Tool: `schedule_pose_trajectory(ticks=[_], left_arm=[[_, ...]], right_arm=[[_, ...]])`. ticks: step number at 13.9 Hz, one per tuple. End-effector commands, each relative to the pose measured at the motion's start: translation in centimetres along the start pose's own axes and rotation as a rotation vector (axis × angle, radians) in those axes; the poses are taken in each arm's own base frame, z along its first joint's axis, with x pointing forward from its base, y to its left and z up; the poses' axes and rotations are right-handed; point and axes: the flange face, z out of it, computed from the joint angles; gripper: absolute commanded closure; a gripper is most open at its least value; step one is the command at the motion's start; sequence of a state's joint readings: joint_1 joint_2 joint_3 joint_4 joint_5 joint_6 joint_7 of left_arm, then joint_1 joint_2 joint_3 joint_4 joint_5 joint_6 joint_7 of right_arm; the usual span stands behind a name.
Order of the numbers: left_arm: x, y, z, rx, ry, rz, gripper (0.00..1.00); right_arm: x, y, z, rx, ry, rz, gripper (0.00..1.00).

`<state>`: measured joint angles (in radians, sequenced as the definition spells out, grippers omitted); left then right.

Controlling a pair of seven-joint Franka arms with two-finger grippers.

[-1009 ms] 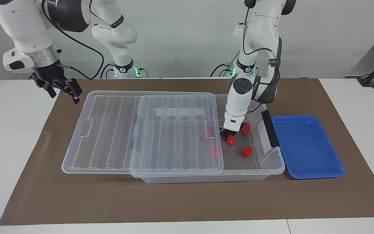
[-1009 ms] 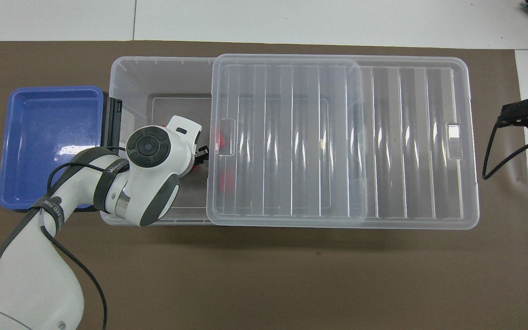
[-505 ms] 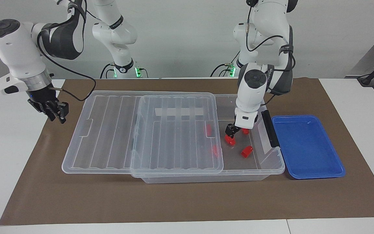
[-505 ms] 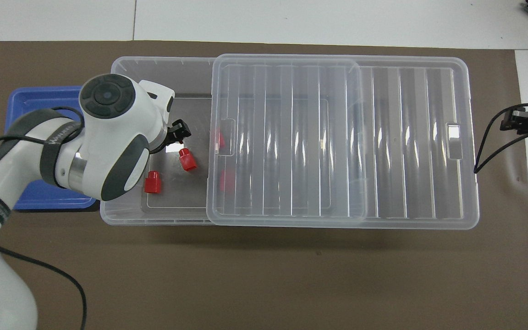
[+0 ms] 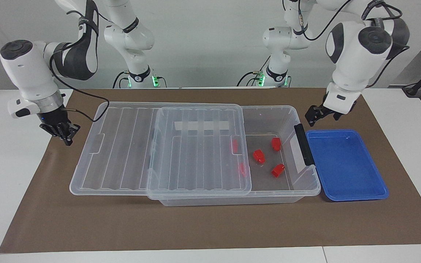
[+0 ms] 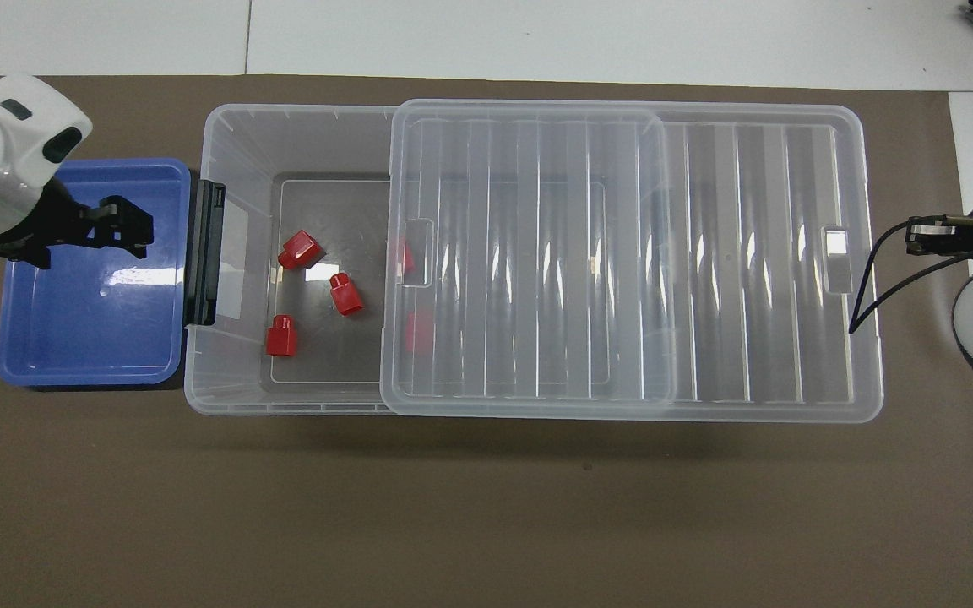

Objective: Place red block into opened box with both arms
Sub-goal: 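Withdraw the left gripper while the right gripper reaches the lid, then slide the clear lid back toward the blue tray with the right gripper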

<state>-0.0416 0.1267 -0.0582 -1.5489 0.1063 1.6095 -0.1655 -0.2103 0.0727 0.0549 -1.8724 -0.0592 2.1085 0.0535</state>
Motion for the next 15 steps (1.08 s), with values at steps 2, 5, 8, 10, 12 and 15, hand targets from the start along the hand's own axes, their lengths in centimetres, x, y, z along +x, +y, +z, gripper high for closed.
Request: schedule_pose_trajectory(ticks=[2, 5, 8, 10, 12, 15], left_arm=[[-1.7, -8.3, -0.2, 0.006, -0.004, 0.07, 0.0], [-1.9, -13.1, 0.3, 0.002, -0.008, -0.02, 0.0], [-2.4, -14.0, 0.6, 0.001, -0.016, -0.03, 0.0], [-2.5, -13.1, -0.2, 0.003, -0.002, -0.01, 0.0], [-3.3, -10.7, -2.2, 0.008, 0.024, 0.027, 0.0], [-5.0, -9.6, -4.2, 0.013, 0.031, 0.045, 0.0]], right_arm=[[-1.8, -1.2, 0.4, 0.015, -0.04, -0.085, 1.0], [-2.7, -2.8, 0.8, 0.018, -0.054, -0.133, 1.0], [-2.8, -4.9, 0.6, 0.023, -0.048, -0.168, 1.0], [-3.0, -6.8, 0.5, 0.028, -0.049, -0.201, 1.0], [-3.4, -8.9, 0.3, 0.034, -0.051, -0.235, 1.0], [-4.1, -10.8, 0.2, 0.036, -0.068, -0.266, 1.0]])
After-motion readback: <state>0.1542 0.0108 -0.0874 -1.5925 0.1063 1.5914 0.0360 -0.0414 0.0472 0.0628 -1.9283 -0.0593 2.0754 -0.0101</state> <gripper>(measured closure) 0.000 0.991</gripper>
